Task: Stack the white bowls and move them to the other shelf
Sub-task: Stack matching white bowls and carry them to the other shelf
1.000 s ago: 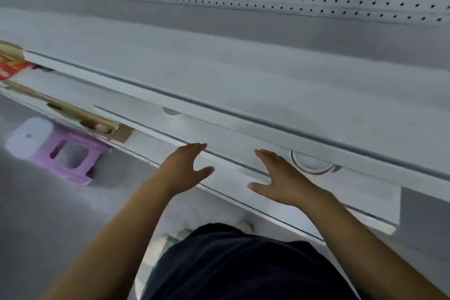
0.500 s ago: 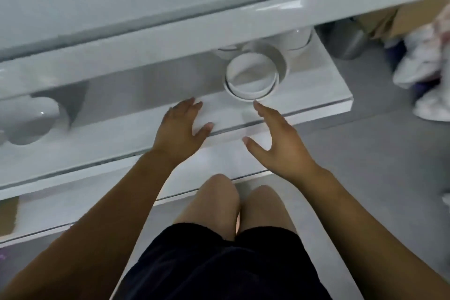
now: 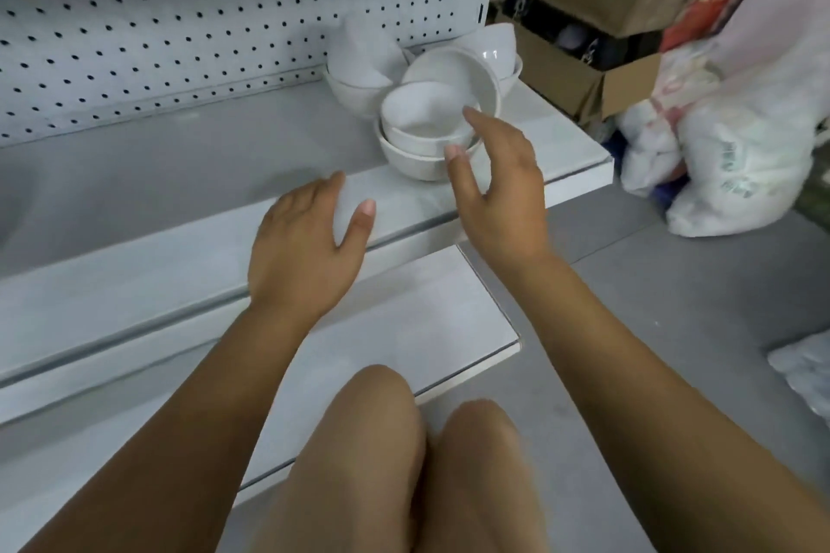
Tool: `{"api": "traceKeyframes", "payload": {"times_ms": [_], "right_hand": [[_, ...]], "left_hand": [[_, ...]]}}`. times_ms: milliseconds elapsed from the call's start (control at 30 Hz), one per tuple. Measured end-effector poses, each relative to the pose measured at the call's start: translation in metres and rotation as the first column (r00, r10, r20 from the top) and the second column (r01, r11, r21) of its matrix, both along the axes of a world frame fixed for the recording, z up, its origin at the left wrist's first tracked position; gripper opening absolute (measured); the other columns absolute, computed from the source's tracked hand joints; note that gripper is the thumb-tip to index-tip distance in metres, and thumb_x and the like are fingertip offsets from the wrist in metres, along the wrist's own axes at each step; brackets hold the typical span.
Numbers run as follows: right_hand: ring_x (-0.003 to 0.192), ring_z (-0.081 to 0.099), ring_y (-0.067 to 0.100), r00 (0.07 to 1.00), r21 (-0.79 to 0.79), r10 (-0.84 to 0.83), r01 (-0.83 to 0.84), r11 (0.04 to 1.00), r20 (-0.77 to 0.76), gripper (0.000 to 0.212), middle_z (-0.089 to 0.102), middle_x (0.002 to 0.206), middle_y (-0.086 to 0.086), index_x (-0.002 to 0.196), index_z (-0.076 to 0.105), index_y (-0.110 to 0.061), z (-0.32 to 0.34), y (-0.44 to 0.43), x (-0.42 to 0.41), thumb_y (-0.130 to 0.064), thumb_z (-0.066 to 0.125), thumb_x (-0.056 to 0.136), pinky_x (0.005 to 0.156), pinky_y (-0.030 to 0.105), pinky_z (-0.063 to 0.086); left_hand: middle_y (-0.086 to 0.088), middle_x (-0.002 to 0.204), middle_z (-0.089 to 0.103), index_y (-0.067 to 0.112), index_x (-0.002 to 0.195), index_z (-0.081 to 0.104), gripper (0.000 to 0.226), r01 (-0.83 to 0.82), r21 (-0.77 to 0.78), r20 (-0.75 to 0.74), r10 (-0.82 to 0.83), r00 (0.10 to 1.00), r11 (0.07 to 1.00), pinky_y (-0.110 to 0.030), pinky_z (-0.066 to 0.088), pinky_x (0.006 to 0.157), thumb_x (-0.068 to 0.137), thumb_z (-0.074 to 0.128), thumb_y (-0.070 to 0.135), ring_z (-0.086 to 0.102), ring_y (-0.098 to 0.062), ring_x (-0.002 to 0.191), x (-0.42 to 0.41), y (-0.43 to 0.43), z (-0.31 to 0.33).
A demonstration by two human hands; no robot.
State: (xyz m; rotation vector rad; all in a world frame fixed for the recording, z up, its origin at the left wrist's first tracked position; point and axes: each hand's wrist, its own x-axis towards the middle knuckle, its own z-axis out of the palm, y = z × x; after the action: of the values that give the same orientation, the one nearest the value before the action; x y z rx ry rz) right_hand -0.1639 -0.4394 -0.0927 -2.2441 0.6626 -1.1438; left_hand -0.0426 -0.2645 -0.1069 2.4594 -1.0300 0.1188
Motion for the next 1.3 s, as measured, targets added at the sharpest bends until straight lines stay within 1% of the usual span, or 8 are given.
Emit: {"api": "traceKeyframes", "payload": {"times_ms": [233, 433, 600, 767, 933, 1100, 1200, 1300], "right_hand": [[0.127, 0.054, 0.022, 0.986, 0.069, -0.030, 0.041, 0.997, -0.163, 0.034, 0.062, 0.128, 0.009, 0.123, 0.073, -0.020, 0.019, -0.008, 0.015, -0.041, 0.066, 0.098, 0.096, 0.021, 0.040], [0.105, 0.057, 0.016, 0.996, 0.153, -0.060, 0.069, 0.986, -0.062, 0.012, 0.065, 0.105, 0.002, 0.093, 0.076, -0.020, 0.023, -0.009, 0.018, -0.030, 0.079, 0.089, 0.085, 0.017, 0.038], [0.104, 0.057, 0.011, 0.998, 0.213, -0.059, 0.054, 0.976, 0.017, 0.006, 0.068, 0.106, -0.001, 0.085, 0.074, -0.030, 0.023, -0.012, 0.020, -0.029, 0.080, 0.088, 0.084, 0.004, 0.036], [0.106, 0.060, 0.007, 0.989, 0.232, -0.079, 0.048, 0.972, 0.123, 0.007, 0.070, 0.109, 0.001, 0.085, 0.075, -0.031, 0.016, -0.013, 0.024, -0.027, 0.079, 0.089, 0.085, 0.005, 0.038], [0.122, 0.057, 0.005, 0.938, 0.225, -0.069, -0.010, 0.974, 0.339, 0.019, 0.070, 0.115, 0.003, 0.080, 0.075, -0.034, 0.017, 0.001, 0.025, -0.017, 0.079, 0.088, 0.094, 0.006, 0.040], [0.126, 0.057, 0.011, 0.856, 0.151, 0.023, -0.118, 0.981, 0.517, 0.027, 0.069, 0.112, 0.006, 0.080, 0.074, -0.037, 0.023, 0.022, 0.034, -0.012, 0.077, 0.089, 0.101, 0.034, 0.051], [0.125, 0.058, 0.008, 0.856, 0.171, 0.067, -0.178, 0.969, 0.513, 0.026, 0.071, 0.103, -0.004, 0.079, 0.075, -0.032, 0.021, 0.037, 0.042, -0.009, 0.076, 0.090, 0.099, 0.035, 0.052], [0.125, 0.059, 0.011, 0.852, 0.187, 0.118, -0.244, 0.952, 0.510, 0.022, 0.071, 0.104, -0.009, 0.080, 0.078, -0.032, 0.014, 0.051, 0.050, -0.012, 0.078, 0.089, 0.100, 0.042, 0.053]], "left_hand": [[0.000, 0.160, 0.040, 0.032, 0.160, 0.026, 0.065, 0.043, -0.089, -0.098, -0.052, 0.994, 0.995, -0.041, 0.022, 0.121, 0.102, 0.024, 0.062, 0.031, -0.023, 0.147, 0.004, -0.003, 0.006], [0.005, 0.157, 0.045, 0.039, 0.156, 0.032, 0.059, 0.026, -0.232, -0.329, -0.103, 0.939, 0.972, -0.048, 0.024, 0.122, 0.102, 0.026, 0.063, 0.037, -0.022, 0.146, 0.013, -0.004, 0.011], [0.003, 0.165, 0.031, 0.032, 0.160, 0.024, 0.070, 0.117, -0.179, -0.313, -0.170, 0.935, 0.977, -0.044, 0.020, 0.124, 0.099, 0.037, 0.064, 0.026, -0.020, 0.152, 0.026, -0.012, 0.017], [0.013, 0.149, 0.050, 0.034, 0.150, 0.045, 0.059, 0.138, -0.495, -0.369, -0.351, 0.861, 0.858, -0.024, 0.035, 0.108, 0.096, 0.059, 0.054, 0.046, -0.005, 0.137, 0.054, -0.027, 0.016], [0.021, 0.122, 0.066, 0.038, 0.127, 0.064, 0.034, -0.233, -0.732, -0.550, -0.354, 0.756, 0.640, -0.029, 0.047, 0.105, 0.095, 0.068, 0.045, 0.062, -0.010, 0.121, 0.074, -0.027, 0.010], [0.018, 0.131, 0.065, 0.038, 0.132, 0.060, 0.047, -0.109, -0.793, -0.458, -0.469, 0.756, 0.599, -0.024, 0.046, 0.103, 0.088, 0.066, 0.056, 0.059, 0.000, 0.124, 0.065, -0.022, 0.013], [0.012, 0.140, 0.062, 0.035, 0.140, 0.052, 0.062, -0.010, -0.849, -0.351, -0.550, 0.758, 0.528, -0.016, 0.046, 0.101, 0.085, 0.067, 0.060, 0.057, -0.002, 0.129, 0.059, -0.015, 0.017], [0.009, 0.146, 0.058, 0.036, 0.145, 0.045, 0.069, 0.118, -0.861, -0.247, -0.609, 0.753, 0.495, -0.032, 0.045, 0.109, 0.082, 0.068, 0.053, 0.055, -0.011, 0.134, 0.056, -0.008, 0.016]]}}
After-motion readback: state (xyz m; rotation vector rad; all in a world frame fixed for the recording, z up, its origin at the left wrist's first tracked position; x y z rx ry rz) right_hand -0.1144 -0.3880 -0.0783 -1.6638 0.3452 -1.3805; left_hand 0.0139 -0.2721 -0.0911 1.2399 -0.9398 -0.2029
